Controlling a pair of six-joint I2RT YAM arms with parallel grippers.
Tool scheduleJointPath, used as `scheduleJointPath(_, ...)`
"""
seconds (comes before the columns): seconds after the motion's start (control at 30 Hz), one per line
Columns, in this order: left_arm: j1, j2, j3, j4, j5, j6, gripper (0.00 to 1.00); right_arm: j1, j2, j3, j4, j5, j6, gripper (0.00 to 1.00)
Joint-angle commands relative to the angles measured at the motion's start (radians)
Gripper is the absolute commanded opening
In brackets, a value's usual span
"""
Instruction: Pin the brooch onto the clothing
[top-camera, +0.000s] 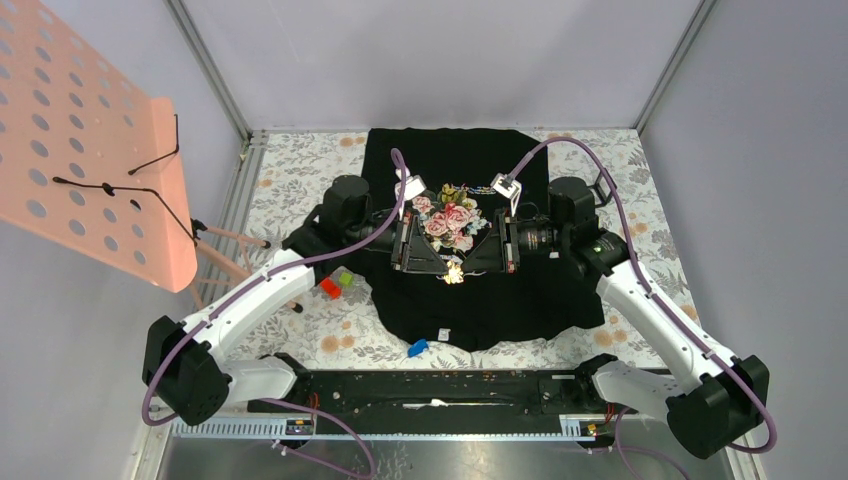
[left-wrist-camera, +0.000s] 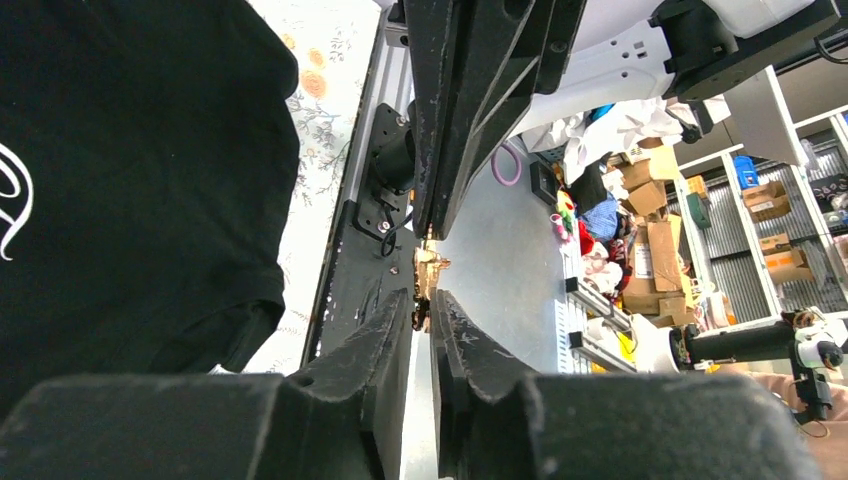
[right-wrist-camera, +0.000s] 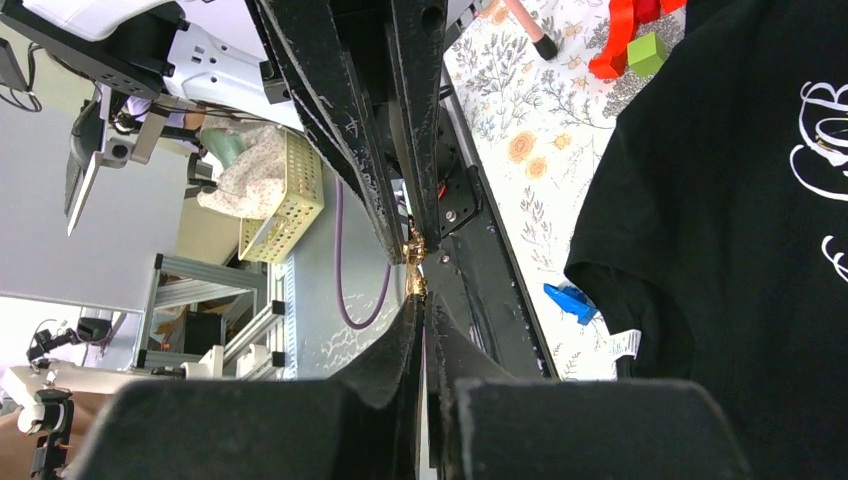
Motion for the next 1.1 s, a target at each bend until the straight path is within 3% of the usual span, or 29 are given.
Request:
scheduleJointPath(0.0,-0.007,0.000,-0.005,0.106,0.054,-0.032,0.15,0.011,-0.012,0.052,0.005,-0.031,-0.028,0.00)
scheduleJointPath(0.13,-0.017,0.001,-0.009,0.134,0.073,-0.039,0.00,0.011,-0.010,0.057,-0.011,-0.025,-0.039,0.00)
scheduleJointPath(0.27,-0.023,-0.014,-0.014,0.138,0.067,-0.023,0.00,0.011,-0.013,0.057,0.003,0.010,-0.025,0.00)
scheduleJointPath(0.3,-0.023,-0.023,-0.016,0.134,0.051,-0.011,0.00,0.011,-0.013,0.053,0.022,0.013,-0.009,0.07)
scheduleJointPath(0.33,-0.023,-0.035,-0.018,0.128,0.031,0.003,0.00,0.011,-0.015,0.043,0.049,0.018,0.010,0.22)
scheduleJointPath(0.47,-0.019,-0.107,-0.046,0.149,-0.074,0.028,0.00,0.011,-0.042,-0.022,0.219,0.037,0.115,0.63)
scheduleJointPath(0.53,-0.008,-0.136,-0.065,0.175,-0.112,0.018,0.00,0.011,-0.060,-0.072,0.348,0.035,0.192,0.71)
scheduleJointPath(0.63,0.006,-0.146,-0.082,0.224,-0.100,-0.022,0.00,0.012,-0.068,-0.129,0.527,0.034,0.309,0.74)
scheduleJointPath(0.73,0.011,-0.146,-0.093,0.264,-0.090,-0.055,0.00,0.015,-0.062,-0.152,0.605,0.037,0.362,0.75)
scheduleJointPath(1.07,0.019,-0.145,-0.096,0.262,-0.107,-0.063,0.00,0.048,-0.031,-0.148,0.625,0.022,0.380,0.64)
